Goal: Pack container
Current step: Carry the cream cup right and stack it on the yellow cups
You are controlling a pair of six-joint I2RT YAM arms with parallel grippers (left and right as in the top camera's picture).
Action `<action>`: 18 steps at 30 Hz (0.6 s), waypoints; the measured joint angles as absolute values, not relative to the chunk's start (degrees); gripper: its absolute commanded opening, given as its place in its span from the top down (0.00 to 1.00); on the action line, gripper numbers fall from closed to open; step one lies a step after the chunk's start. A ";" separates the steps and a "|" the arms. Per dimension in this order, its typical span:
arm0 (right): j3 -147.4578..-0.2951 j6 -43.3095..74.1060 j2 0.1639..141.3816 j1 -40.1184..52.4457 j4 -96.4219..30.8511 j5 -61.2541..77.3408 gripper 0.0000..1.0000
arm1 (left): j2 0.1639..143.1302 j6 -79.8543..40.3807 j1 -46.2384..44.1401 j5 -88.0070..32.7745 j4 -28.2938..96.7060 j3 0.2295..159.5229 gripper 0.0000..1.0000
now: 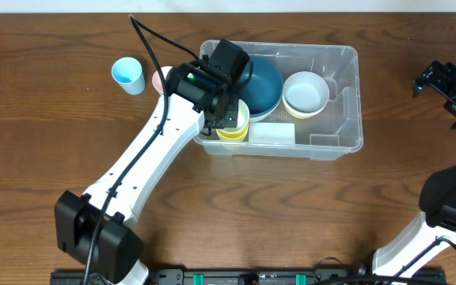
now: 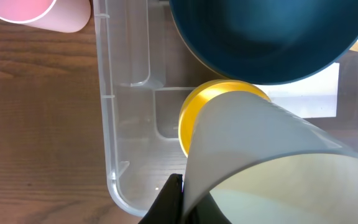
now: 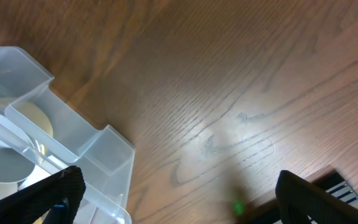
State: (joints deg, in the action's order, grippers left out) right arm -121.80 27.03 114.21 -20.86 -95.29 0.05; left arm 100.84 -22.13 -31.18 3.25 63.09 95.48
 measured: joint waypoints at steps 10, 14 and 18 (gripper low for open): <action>-121.80 27.03 114.21 -20.86 -95.29 0.05 0.01 | 100.84 -22.48 -31.18 3.20 64.14 95.37 0.83; -121.80 27.03 114.21 -20.88 -95.29 0.05 0.01 | 100.84 -22.55 -31.18 3.20 64.16 95.37 0.65; -121.80 27.03 114.21 -20.86 -95.29 0.05 0.01 | 100.84 -22.63 -31.18 3.11 64.03 95.37 0.41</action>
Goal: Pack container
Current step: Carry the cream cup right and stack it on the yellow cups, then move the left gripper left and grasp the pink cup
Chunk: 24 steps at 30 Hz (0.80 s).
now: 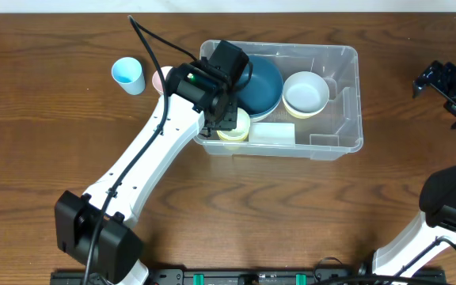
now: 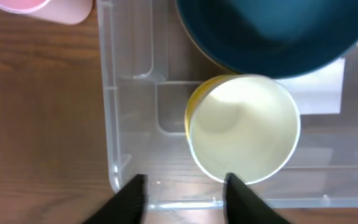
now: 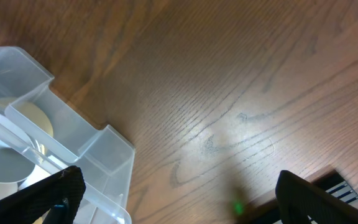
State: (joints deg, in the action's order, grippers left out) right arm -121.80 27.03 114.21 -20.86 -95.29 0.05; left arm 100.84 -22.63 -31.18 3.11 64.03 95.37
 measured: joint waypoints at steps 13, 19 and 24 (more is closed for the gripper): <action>-121.80 27.03 114.21 -20.86 -95.29 0.05 0.01 | 100.82 -22.68 -22.39 3.01 61.06 103.85 0.21; -121.80 27.03 114.21 -20.88 -95.29 0.05 0.01 | 100.73 -22.46 -9.80 3.03 60.31 106.50 0.20; -121.80 27.03 114.21 -20.86 -95.29 0.05 0.01 | 103.39 -21.74 -2.28 3.07 60.31 106.50 0.20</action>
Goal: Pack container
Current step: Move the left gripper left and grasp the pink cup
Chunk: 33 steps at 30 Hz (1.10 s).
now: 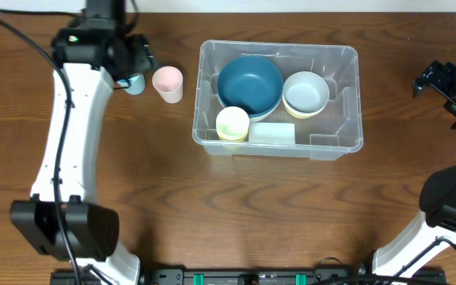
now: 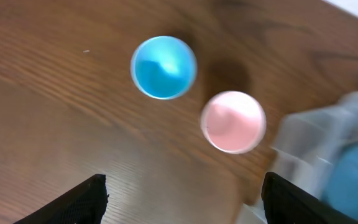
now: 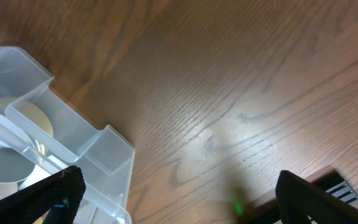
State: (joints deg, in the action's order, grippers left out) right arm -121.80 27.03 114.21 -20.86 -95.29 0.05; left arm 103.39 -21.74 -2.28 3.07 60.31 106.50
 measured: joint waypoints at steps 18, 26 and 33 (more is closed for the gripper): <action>-121.80 27.03 114.21 -20.86 -95.29 0.05 0.01 | 121.19 -24.47 -3.90 -4.32 56.47 106.50 0.20; -121.80 27.03 114.21 -20.86 -95.29 0.05 0.01 | 123.79 -25.50 -3.90 -5.32 55.61 106.50 0.26; -121.80 27.03 114.21 -20.86 -95.29 0.05 0.01 | 125.56 -25.69 -3.90 -5.65 55.46 106.50 0.30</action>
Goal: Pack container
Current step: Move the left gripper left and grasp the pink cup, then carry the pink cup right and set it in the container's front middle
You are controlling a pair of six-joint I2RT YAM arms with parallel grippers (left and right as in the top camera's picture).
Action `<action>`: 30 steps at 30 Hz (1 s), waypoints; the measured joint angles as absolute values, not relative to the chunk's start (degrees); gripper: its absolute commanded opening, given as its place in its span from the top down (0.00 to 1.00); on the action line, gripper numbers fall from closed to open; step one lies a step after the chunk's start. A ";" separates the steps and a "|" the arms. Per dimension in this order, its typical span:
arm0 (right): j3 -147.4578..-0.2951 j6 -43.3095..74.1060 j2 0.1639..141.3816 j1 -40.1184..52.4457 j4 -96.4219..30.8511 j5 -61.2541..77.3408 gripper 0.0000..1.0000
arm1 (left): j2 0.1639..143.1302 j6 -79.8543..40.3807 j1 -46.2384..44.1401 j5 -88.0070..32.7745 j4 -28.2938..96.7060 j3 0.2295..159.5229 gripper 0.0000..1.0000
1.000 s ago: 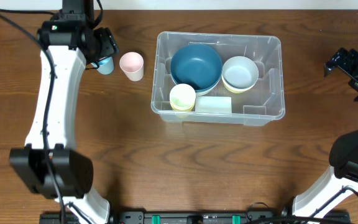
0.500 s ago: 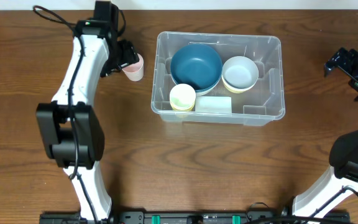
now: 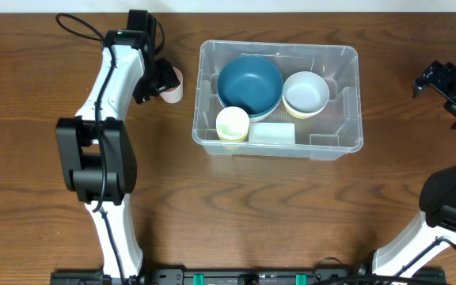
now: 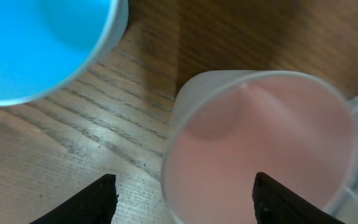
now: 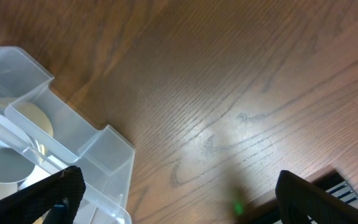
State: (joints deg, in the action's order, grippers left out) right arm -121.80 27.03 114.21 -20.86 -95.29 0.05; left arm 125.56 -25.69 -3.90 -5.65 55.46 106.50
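Observation:
The clear plastic container (image 3: pixel 347 63) holds a dark blue bowl (image 3: pixel 249 85), a white bowl (image 3: pixel 305 93), a cream cup nested in a yellow one (image 3: pixel 232 124) and a flat white piece (image 3: pixel 271 133). Left of it on the table stands a pink cup (image 3: pixel 174 85). My left gripper (image 3: pixel 153 81) is open and low at that pink cup (image 4: pixel 260 149), whose left rim lies between the fingers (image 4: pixel 101 196). A blue cup (image 4: pixel 42 43) stands just beyond, hidden by the arm in the overhead view. My right gripper (image 3: pixel 440 79) hangs open far right.
The right wrist view shows the container's corner (image 5: pixel 17 124) and bare wood under the open right gripper (image 5: pixel 179 199). The table's far edge runs close behind the cups and the container. Both arm bases stand at the near edge.
My left gripper was open high above the blue and pink cups; now it is low at the pink cup with the rim between its fingers. The right arm has not moved.
My left gripper held a cream cup over the yellow cup in the container. Then it was open, the cream cup nested in the yellow one. Then it hung open over the two cups left of the container, and now it is down at the pink cup.

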 measured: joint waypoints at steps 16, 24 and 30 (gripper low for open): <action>-121.80 27.03 114.21 -20.86 -95.29 0.05 0.01 | 128.16 -25.69 -3.90 -5.76 57.04 106.32 0.94; -121.80 27.03 114.21 -20.86 -95.29 0.05 0.01 | 123.35 -25.69 -3.90 -7.25 58.74 106.21 0.94; -121.80 27.03 114.21 -20.86 -95.31 0.05 0.01 | 103.90 -25.30 -4.16 -7.75 55.96 106.10 0.94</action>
State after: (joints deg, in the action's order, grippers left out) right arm -121.80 27.03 114.21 -20.86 -95.31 0.05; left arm 103.90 -25.30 -4.16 -7.75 55.96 106.10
